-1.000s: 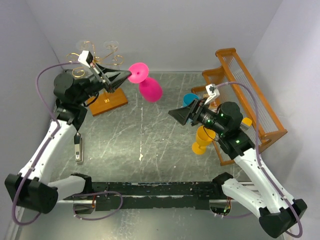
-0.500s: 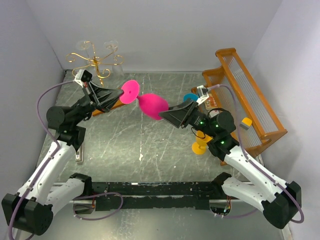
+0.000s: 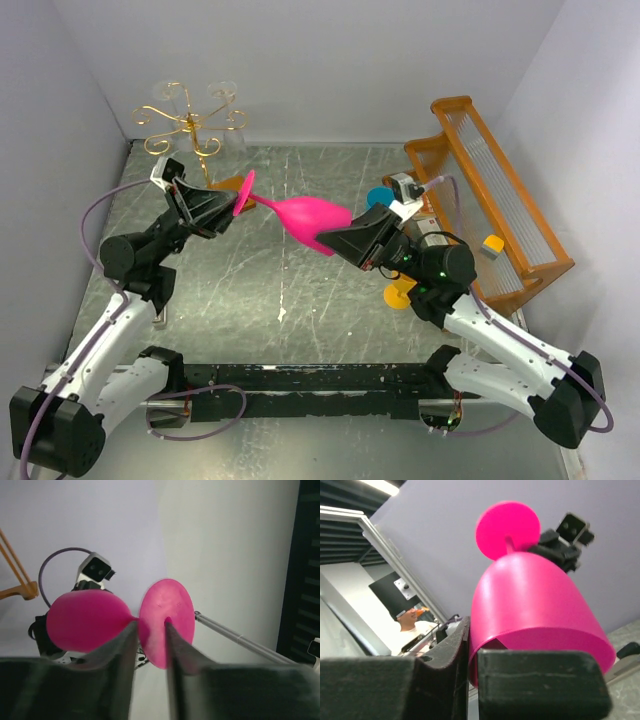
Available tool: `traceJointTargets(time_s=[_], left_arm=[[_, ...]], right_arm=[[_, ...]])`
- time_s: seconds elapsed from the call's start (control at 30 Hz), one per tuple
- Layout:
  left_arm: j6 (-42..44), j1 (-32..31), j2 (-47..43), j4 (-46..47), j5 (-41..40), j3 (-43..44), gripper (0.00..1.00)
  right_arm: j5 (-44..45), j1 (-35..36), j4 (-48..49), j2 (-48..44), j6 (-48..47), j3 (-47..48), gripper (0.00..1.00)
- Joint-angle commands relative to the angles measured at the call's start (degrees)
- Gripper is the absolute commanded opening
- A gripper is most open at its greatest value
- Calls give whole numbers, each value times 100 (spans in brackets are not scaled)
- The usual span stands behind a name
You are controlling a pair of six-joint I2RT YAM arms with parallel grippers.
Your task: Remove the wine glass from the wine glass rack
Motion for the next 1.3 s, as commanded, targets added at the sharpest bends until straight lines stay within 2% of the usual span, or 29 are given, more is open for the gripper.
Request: traceJointTargets(time_s=[0.0, 0.1, 0.17, 0.2, 0.33, 0.43, 0.6, 0.77, 0.9, 1.0, 1.13, 1.27], left_arm=[[394, -69, -377, -16, 226, -104, 45], [1035, -69, -673, -991, 266, -109, 69], [1685, -69, -881, -1945, 271, -26, 79], [2214, -69, -996, -2752, 270, 59, 84], [3882, -69, -1294, -5541, -140, 560, 94], [4542, -69, -1397, -6697, -618, 745, 95], [5066, -69, -1405, -7488, -1141, 901, 94], [5366, -69, -1239, -7716, -1510, 1151, 93], [5525, -69, -1072, -7737, -1574, 1298, 91], [5587, -69, -1039, -7821, -1641, 1325, 90], [5717, -69, -1052, -7984, -1664, 1429, 89], [5874, -69, -1100, -8263, -1767, 1633, 89]], right_arm=[[378, -39, -233, -183, -413, 69, 0], [588, -34, -976, -418, -886, 223, 0], [990, -38, -1913, -676, -1320, 396, 0], [1224, -36, -2361, -789, -1524, 461, 0], [2039, -41, -3946, -992, -2140, 727, 0], [2492, -37, -5149, -843, -2511, 1088, 0], [2792, -38, -7348, 73, -3321, 2187, 0], [2331, -52, -8534, 1060, -4055, 3070, 0], [2544, -51, -9648, 1987, -4427, 3878, 1], [2648, -45, -10262, 2663, -4634, 4580, 5], [3500, -161, -11075, 3562, -4732, 5287, 7], [3292, -412, -11357, 4164, -4844, 5579, 6]])
